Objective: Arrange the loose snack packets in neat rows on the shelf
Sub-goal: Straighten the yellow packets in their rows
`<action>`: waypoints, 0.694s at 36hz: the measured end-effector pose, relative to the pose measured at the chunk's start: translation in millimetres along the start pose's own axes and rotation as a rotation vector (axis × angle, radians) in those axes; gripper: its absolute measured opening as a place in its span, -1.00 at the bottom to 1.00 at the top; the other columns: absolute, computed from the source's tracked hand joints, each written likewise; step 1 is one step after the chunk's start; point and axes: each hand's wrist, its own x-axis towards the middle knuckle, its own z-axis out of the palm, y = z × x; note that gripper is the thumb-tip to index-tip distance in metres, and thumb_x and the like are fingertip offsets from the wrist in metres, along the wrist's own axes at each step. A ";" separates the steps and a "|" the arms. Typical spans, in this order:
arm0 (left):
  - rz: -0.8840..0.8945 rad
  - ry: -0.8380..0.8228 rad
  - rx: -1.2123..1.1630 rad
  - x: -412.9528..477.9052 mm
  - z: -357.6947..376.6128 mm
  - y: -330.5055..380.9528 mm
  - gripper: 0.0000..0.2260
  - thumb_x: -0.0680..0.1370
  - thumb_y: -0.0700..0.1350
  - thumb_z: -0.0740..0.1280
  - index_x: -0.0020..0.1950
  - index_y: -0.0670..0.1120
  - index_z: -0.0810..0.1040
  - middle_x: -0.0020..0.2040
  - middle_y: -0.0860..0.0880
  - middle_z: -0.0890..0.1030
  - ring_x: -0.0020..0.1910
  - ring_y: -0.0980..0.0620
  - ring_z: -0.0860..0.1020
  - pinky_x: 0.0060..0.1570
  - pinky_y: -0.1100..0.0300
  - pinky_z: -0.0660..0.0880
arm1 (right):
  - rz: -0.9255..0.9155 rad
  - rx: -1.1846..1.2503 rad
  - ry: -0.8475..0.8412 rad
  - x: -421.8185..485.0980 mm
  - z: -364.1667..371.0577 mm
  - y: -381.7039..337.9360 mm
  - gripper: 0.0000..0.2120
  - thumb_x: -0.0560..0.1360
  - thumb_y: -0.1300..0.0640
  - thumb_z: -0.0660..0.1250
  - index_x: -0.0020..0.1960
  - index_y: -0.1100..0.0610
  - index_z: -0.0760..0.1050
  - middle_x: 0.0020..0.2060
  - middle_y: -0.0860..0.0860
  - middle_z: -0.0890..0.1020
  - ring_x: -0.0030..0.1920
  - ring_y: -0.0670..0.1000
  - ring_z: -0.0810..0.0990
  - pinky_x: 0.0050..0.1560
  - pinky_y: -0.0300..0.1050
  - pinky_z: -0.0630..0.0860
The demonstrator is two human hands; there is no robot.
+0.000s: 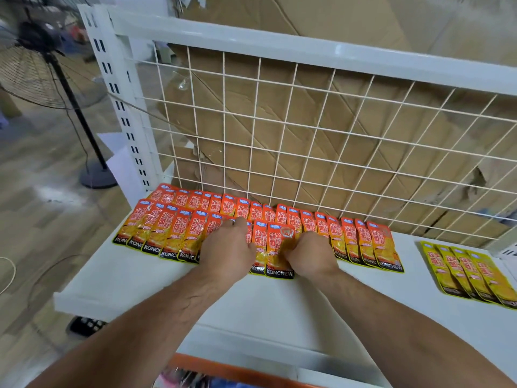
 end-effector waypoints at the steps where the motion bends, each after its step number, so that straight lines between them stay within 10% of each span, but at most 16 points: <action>1: 0.004 0.000 0.005 -0.4 -0.4 0.6 -0.69 0.54 0.06 0.31 0.23 -0.04 0.46 0.10 -0.03 0.56 -0.03 -0.06 0.58 -0.16 0.09 0.52 | 0.001 0.000 -0.004 0.1 -0.2 0.2 -0.79 0.51 0.03 0.32 -0.23 0.13 0.49 -0.30 0.03 0.55 -0.27 0.09 0.52 -0.29 -0.18 0.39; 13: 0.233 0.012 0.034 -1.5 11.1 29.6 -0.64 0.54 0.07 0.25 0.30 0.01 0.49 0.23 0.04 0.54 0.25 -0.03 0.40 0.22 0.06 0.33 | -0.064 -0.069 0.109 -24.4 -18.5 10.0 -0.73 0.53 -0.16 0.23 -0.12 0.05 0.47 -0.24 -0.02 0.55 -0.17 0.11 0.57 -0.25 -0.13 0.41; 25: 0.465 -0.252 0.036 -17.1 54.5 113.9 -0.43 0.57 0.20 0.15 0.56 0.09 0.17 0.57 0.06 0.17 0.55 -0.02 0.07 0.52 -0.04 -0.04 | -0.090 -0.393 0.119 -63.2 -54.9 124.9 -0.29 0.44 -0.33 0.16 0.51 -0.04 0.28 0.49 -0.01 0.33 0.46 0.12 0.30 0.39 0.08 0.30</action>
